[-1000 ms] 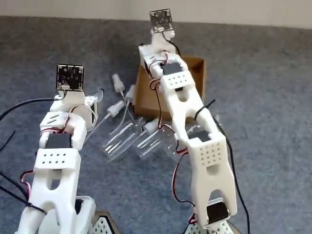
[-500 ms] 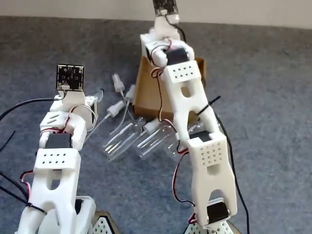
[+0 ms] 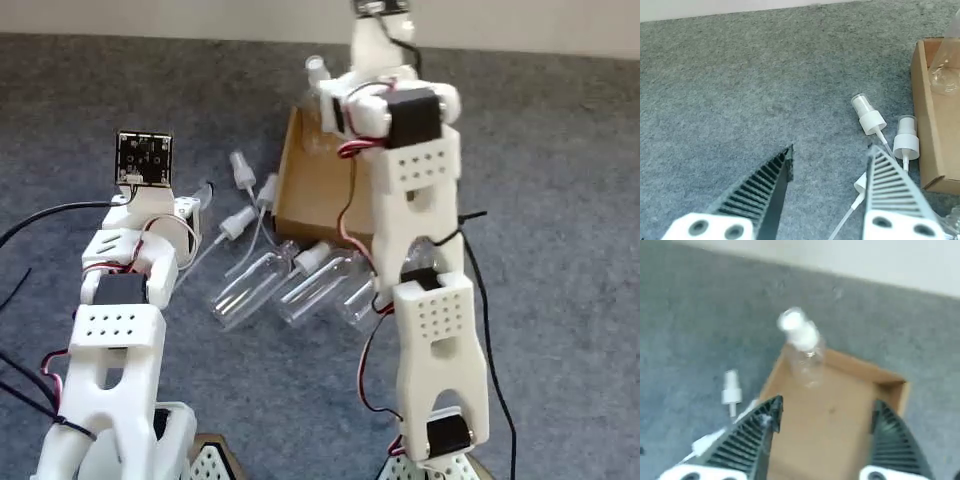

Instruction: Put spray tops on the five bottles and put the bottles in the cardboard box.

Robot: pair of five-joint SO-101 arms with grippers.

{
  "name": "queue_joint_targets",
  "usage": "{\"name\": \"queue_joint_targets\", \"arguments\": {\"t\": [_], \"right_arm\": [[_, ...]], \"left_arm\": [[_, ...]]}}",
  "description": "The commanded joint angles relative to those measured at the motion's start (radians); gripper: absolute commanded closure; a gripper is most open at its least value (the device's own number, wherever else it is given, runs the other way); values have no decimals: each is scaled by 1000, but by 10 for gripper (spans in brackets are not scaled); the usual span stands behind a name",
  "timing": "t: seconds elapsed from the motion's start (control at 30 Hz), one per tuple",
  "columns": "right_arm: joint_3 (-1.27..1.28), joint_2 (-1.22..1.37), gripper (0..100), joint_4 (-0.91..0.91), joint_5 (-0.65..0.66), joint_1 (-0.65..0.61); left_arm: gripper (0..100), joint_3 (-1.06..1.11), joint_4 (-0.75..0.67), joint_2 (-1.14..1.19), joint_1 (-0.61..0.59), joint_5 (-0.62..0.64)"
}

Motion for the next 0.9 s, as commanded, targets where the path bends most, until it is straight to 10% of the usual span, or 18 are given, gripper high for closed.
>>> {"name": "queue_joint_targets", "arguments": {"t": [0.0,0.27,0.57,0.87], "right_arm": [[24,-81,882,27,-43,79],[964,-590,911,2,-68,71],[2068,-1066,821,-529,-164,101],[2094,-961,817,-581,-68,329]], "left_arm": [[780,-2,-2,1,16,6],[780,-2,-2,1,22,6],[780,-2,-3,1,22,6],[780,-2,-2,1,47,5]]}}
